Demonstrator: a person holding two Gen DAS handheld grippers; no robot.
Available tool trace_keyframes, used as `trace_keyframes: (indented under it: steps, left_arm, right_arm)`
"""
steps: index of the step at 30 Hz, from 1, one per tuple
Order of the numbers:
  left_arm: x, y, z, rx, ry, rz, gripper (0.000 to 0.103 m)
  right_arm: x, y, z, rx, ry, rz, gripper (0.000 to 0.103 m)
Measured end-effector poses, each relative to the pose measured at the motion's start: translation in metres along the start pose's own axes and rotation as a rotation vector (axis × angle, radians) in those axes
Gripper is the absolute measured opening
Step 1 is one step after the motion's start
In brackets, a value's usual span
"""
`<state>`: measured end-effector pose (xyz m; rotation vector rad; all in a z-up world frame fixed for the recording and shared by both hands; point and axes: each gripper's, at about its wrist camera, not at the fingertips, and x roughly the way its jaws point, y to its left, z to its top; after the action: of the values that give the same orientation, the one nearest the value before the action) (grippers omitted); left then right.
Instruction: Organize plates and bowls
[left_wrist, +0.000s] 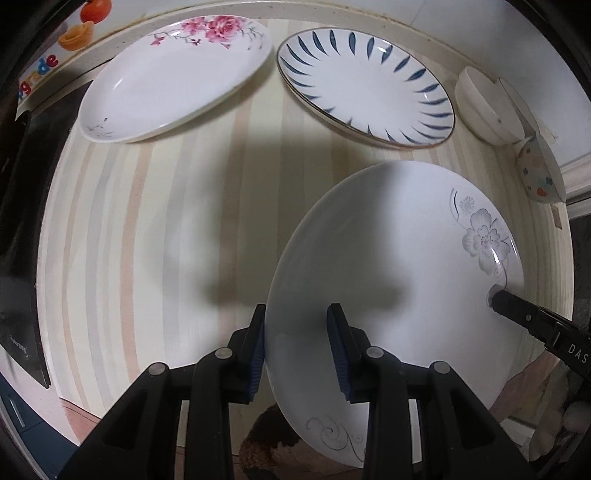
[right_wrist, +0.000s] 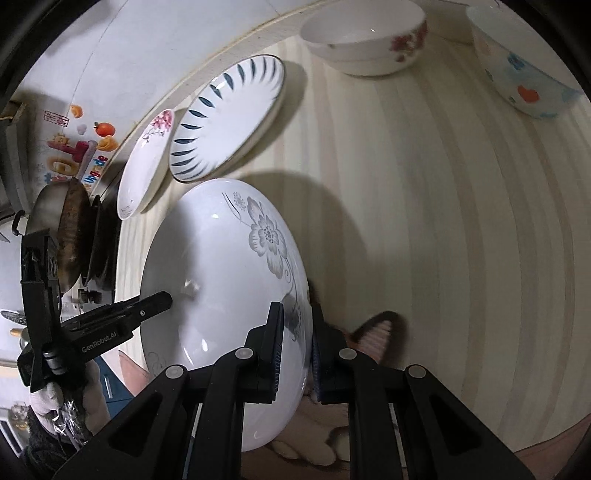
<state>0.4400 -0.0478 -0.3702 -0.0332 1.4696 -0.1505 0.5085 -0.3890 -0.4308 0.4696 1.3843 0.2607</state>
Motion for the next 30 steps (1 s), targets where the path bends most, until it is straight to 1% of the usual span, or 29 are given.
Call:
trace_keyframes:
  steps: [6,11,15,20,22,23,24,25,28,29,30]
  left_arm:
    - [0.006,-0.005,-0.001,-0.006,0.007,0.023,0.029]
    - [0.017,-0.021,0.011,0.011,0.011,0.037,0.03]
    - [0.018,-0.026,0.017,0.024,0.007,0.043,0.03]
    - [0.015,-0.026,0.011,0.044,0.0,0.037,0.03]
    - [0.014,-0.025,0.011,0.055,0.012,0.029,0.03]
    - [0.011,-0.024,0.012,0.058,0.019,0.033,0.03]
    - [0.001,-0.021,0.013,0.058,0.006,0.034,0.03]
    - [-0.01,-0.016,0.014,0.055,-0.015,0.036,0.03]
    - [-0.055,0.011,0.026,0.005,-0.124,0.048,0.03]
    - [-0.07,0.027,0.035,-0.033,-0.158,0.046,0.031]
    - [-0.077,0.04,0.043,-0.066,-0.177,0.043,0.035]
  right_arm:
    - [0.008,-0.006,-0.009,0.009,0.02,-0.006,0.015]
    - [0.01,-0.009,-0.015,0.033,0.02,-0.005,0.015]
    - [0.011,-0.011,-0.017,0.061,0.017,-0.002,0.015]
    - [0.011,-0.008,-0.017,0.062,0.01,-0.026,0.017]
    - [0.011,-0.008,-0.016,0.06,0.03,-0.03,0.017]
    - [0.008,-0.008,-0.015,0.07,0.055,-0.053,0.017]
    - [0.0,-0.008,-0.012,0.078,0.048,-0.08,0.017]
    - [-0.012,-0.007,-0.009,0.082,0.024,-0.104,0.017]
    - [-0.055,0.013,0.007,0.073,-0.053,-0.145,0.019]
    - [-0.066,0.027,0.015,0.06,-0.079,-0.143,0.025]
    - [-0.073,0.042,0.024,0.044,-0.102,-0.134,0.029]
